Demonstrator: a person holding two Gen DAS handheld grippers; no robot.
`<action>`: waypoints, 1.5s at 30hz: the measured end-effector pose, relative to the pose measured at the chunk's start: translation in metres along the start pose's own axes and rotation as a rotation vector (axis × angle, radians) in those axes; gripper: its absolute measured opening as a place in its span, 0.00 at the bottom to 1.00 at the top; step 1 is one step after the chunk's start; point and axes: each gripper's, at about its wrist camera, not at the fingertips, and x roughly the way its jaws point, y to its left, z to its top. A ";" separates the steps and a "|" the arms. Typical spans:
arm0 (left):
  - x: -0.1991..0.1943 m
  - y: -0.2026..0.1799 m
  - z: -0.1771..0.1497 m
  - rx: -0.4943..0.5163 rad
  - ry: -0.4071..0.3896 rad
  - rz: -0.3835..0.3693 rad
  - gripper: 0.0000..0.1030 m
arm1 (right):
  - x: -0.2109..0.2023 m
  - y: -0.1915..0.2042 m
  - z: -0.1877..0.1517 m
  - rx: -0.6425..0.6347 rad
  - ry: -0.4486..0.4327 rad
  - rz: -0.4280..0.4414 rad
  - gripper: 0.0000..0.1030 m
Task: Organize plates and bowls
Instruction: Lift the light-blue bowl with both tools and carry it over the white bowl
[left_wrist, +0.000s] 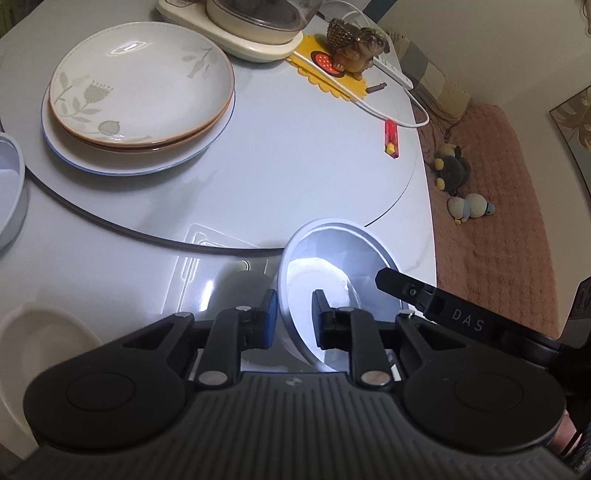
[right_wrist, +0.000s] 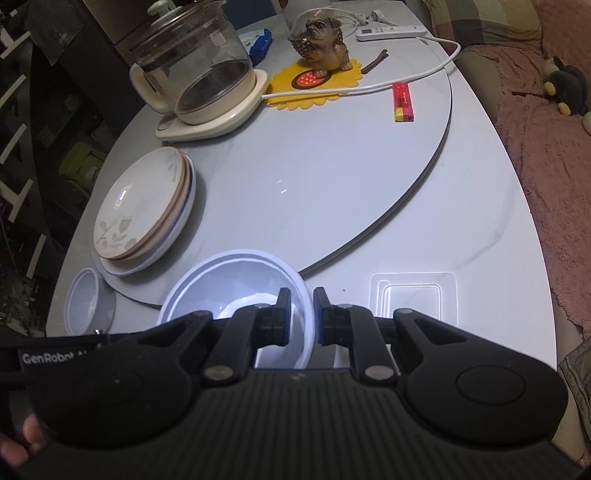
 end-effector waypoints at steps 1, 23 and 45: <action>-0.006 -0.001 0.000 -0.003 -0.003 0.000 0.23 | -0.005 0.003 0.001 -0.001 -0.001 0.003 0.15; -0.113 0.017 -0.023 0.023 -0.082 -0.003 0.23 | -0.073 0.061 -0.015 0.008 -0.022 0.094 0.15; -0.159 0.144 -0.051 -0.291 -0.194 0.147 0.23 | -0.008 0.184 -0.044 -0.335 0.160 0.191 0.15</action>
